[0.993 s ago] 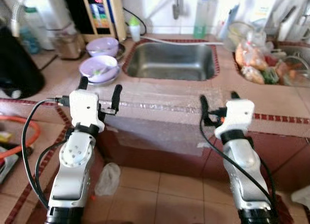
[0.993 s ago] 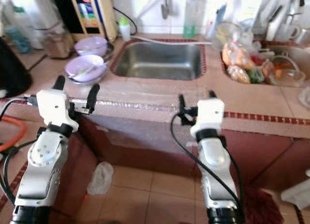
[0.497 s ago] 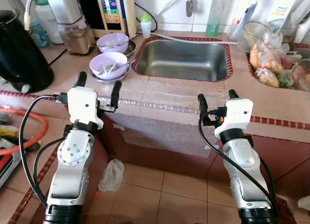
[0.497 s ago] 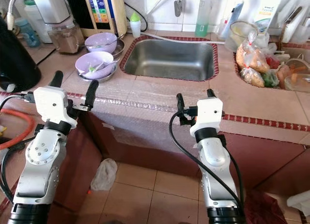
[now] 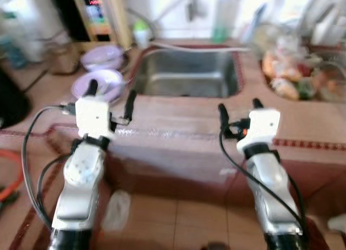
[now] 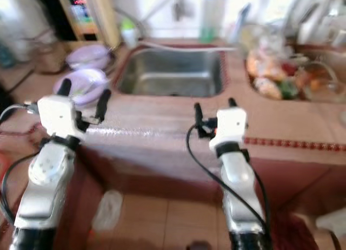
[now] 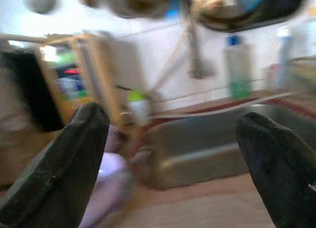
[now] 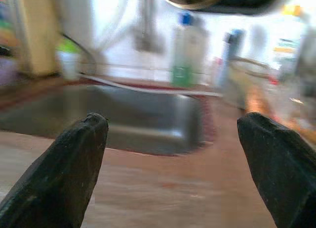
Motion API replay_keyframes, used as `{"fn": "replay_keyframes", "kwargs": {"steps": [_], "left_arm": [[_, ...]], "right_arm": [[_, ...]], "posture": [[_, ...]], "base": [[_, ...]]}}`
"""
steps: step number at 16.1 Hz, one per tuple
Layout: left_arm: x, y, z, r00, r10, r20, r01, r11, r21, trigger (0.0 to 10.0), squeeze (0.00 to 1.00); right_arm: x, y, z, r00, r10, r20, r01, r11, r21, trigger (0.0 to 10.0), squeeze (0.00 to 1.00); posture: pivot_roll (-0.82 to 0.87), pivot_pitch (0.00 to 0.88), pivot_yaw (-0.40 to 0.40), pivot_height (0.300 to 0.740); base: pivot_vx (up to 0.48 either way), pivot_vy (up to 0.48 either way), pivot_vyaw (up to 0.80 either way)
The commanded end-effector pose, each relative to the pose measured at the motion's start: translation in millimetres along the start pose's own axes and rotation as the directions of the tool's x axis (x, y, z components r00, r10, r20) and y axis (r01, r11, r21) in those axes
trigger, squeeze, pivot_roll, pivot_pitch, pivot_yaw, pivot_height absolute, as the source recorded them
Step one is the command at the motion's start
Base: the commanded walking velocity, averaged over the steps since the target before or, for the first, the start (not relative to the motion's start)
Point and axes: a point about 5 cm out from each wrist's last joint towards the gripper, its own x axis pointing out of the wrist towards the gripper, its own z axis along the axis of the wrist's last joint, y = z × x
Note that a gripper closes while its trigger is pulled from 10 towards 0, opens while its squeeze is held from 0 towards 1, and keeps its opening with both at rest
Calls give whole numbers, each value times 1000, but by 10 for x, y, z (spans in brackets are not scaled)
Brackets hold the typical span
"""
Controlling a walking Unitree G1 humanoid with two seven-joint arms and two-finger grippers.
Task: Kitchen organization
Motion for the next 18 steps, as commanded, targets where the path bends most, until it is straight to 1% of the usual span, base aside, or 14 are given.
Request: {"fn": "replay_keyframes", "kwargs": {"steps": [1,3,5,7,9,10,12,13,15,17,18], "left_arm": [[-9,75,8,1000,9,2,-9,1000,25,10000,0],[-3,54,9,1000,7,0,-7,1000,15,10000,0],[-34,106,5,999,36,-13,-36,999,10,10000,0],[-56,112,-14,999,35,-18,-35,999,25,10000,0],[-62,111,-5,999,37,-19,-37,999,18,10000,0],[-89,75,-62,999,7,-53,-8,1000,-25,10000,0],[-167,22,-184,991,-33,-126,16,990,-139,10000,0],[-176,17,-200,990,-35,-135,15,989,-146,10000,0],[-237,-10,-264,985,-41,-170,7,981,-196,10000,0],[-299,3,-309,979,-24,-200,-25,971,-236,10000,0],[-315,4,-288,981,-23,-191,-20,974,-225,10000,0]], "right_arm": [[30,67,67,999,10,32,-11,1000,17,10000,0],[48,75,63,999,13,32,-14,1000,19,10000,0],[55,77,58,1000,16,27,-16,1000,22,10000,0],[31,93,19,1000,21,14,-21,999,32,10000,0],[28,111,29,1000,19,16,-20,999,40,10000,0],[41,123,58,999,14,31,-16,999,48,10000,0],[36,120,74,1000,12,29,-14,998,65,10000,0],[35,117,71,1000,12,27,-14,998,65,10000,0],[7,88,38,1000,10,4,-10,998,54,10000,0],[-35,65,-13,999,-5,-31,7,997,74,10000,0],[-40,83,-14,999,4,-34,-1,997,78,10000,0]], "posture": [[-62,0,77,740],[-51,0,73,740],[-52,0,73,740],[-44,0,75,740],[-36,0,75,740],[-35,0,74,740],[-33,0,62,740],[-33,0,62,740],[-25,0,24,740],[-20,0,5,740],[-19,0,-1,740]], "base": [[330,0,0],[313,0,0],[0,0,0],[0,0,0],[0,0,0],[0,0,0],[0,0,0],[0,0,0],[0,0,0],[0,0,0],[0,0,0]]}}
